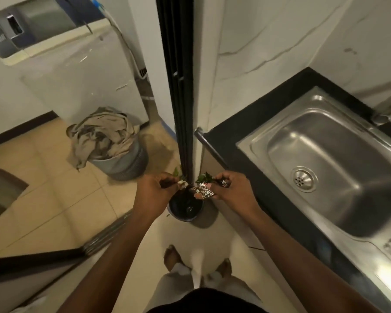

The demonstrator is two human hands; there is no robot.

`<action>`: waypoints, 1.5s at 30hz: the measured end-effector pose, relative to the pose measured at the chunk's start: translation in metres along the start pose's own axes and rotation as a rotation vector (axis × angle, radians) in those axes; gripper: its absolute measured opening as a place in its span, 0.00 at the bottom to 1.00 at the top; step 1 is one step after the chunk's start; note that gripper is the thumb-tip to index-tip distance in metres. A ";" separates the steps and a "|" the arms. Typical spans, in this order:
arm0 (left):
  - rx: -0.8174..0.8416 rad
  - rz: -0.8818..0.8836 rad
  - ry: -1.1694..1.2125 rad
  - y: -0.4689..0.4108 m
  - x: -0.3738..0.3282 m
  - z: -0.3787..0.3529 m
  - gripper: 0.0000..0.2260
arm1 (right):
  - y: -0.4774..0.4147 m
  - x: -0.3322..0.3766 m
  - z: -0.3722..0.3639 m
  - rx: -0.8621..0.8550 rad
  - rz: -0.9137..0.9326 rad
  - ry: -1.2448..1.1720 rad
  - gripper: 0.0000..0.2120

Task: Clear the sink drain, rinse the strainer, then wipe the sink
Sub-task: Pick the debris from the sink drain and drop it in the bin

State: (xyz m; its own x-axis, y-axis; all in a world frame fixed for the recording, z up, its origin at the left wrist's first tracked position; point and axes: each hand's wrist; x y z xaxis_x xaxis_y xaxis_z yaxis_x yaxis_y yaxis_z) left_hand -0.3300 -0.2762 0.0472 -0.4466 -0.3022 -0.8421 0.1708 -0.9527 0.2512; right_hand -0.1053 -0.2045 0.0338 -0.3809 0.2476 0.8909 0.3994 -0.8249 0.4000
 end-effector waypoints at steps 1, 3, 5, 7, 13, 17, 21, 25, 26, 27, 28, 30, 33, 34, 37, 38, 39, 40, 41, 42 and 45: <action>0.001 0.017 0.006 -0.002 0.010 0.004 0.05 | -0.006 -0.002 -0.010 0.002 -0.019 0.000 0.07; 0.005 0.057 0.024 -0.006 0.029 0.009 0.03 | -0.016 -0.008 -0.026 0.002 -0.052 0.017 0.06; 0.011 0.099 0.033 -0.011 0.051 0.013 0.03 | -0.028 -0.017 -0.043 0.005 -0.086 0.036 0.06; 0.023 0.155 0.048 -0.017 0.074 0.012 0.02 | -0.042 -0.028 -0.057 0.014 -0.136 0.053 0.06; 0.005 0.290 0.121 -0.040 0.146 -0.009 0.06 | -0.098 -0.091 -0.092 -0.023 -0.304 0.136 0.07; -0.045 0.423 0.296 -0.062 0.206 -0.048 0.04 | -0.146 -0.149 -0.111 -0.014 -0.485 0.107 0.08; -0.100 0.536 0.326 -0.088 0.262 -0.090 0.05 | -0.189 -0.209 -0.130 -0.089 -0.586 0.056 0.14; -0.074 0.584 0.293 -0.116 0.310 -0.127 0.05 | -0.228 -0.267 -0.144 -0.117 -0.687 -0.060 0.12; -0.070 0.594 0.292 -0.124 0.321 -0.136 0.05 | -0.237 -0.280 -0.148 -0.119 -0.703 -0.045 0.10; -0.070 0.612 0.293 -0.130 0.332 -0.145 0.06 | -0.245 -0.294 -0.151 -0.122 -0.710 -0.015 0.10; -0.071 0.627 0.288 -0.135 0.341 -0.151 0.05 | -0.251 -0.303 -0.154 -0.124 -0.714 0.014 0.10; -0.061 0.637 0.260 -0.144 0.359 -0.165 0.03 | -0.263 -0.320 -0.162 -0.125 -0.721 0.057 0.08; -0.018 0.630 0.223 -0.156 0.381 -0.178 0.04 | -0.278 -0.337 -0.175 -0.112 -0.718 0.061 0.05; -0.004 0.629 0.209 -0.160 0.387 -0.182 0.04 | -0.283 -0.343 -0.179 -0.102 -0.713 0.056 0.05; 0.035 0.628 0.182 -0.173 0.401 -0.190 0.06 | -0.295 -0.359 -0.186 -0.075 -0.701 0.075 0.12; 0.054 0.627 0.178 -0.176 0.404 -0.192 0.06 | -0.298 -0.362 -0.187 -0.060 -0.697 0.087 0.13; 0.077 0.627 0.175 -0.178 0.406 -0.193 0.07 | -0.300 -0.366 -0.188 -0.041 -0.692 0.104 0.14; 0.099 0.625 0.172 -0.180 0.408 -0.194 0.08 | -0.301 -0.369 -0.188 -0.020 -0.686 0.122 0.14; 0.119 0.623 0.165 -0.181 0.409 -0.194 0.09 | -0.301 -0.372 -0.187 -0.006 -0.679 0.139 0.15; 0.133 0.622 0.157 -0.180 0.409 -0.194 0.11 | -0.300 -0.373 -0.186 -0.001 -0.670 0.150 0.15; 0.122 0.611 0.157 -0.174 0.401 -0.187 0.15 | -0.293 -0.368 -0.182 -0.020 -0.634 0.155 0.13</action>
State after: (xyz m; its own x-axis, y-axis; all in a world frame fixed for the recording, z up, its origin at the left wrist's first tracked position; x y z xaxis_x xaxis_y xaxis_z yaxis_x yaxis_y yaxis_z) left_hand -0.3744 -0.2258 -0.4238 -0.1647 -0.7925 -0.5872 0.2483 -0.6095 0.7529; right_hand -0.2336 -0.1463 -0.4500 -0.6542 0.6141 0.4415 0.0427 -0.5529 0.8322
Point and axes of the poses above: each hand's wrist, its own y-axis away from the middle knuckle, its own z-axis out of the back of the hand, x = y × z, and after that the axes turned 11 degrees about x, right-handed
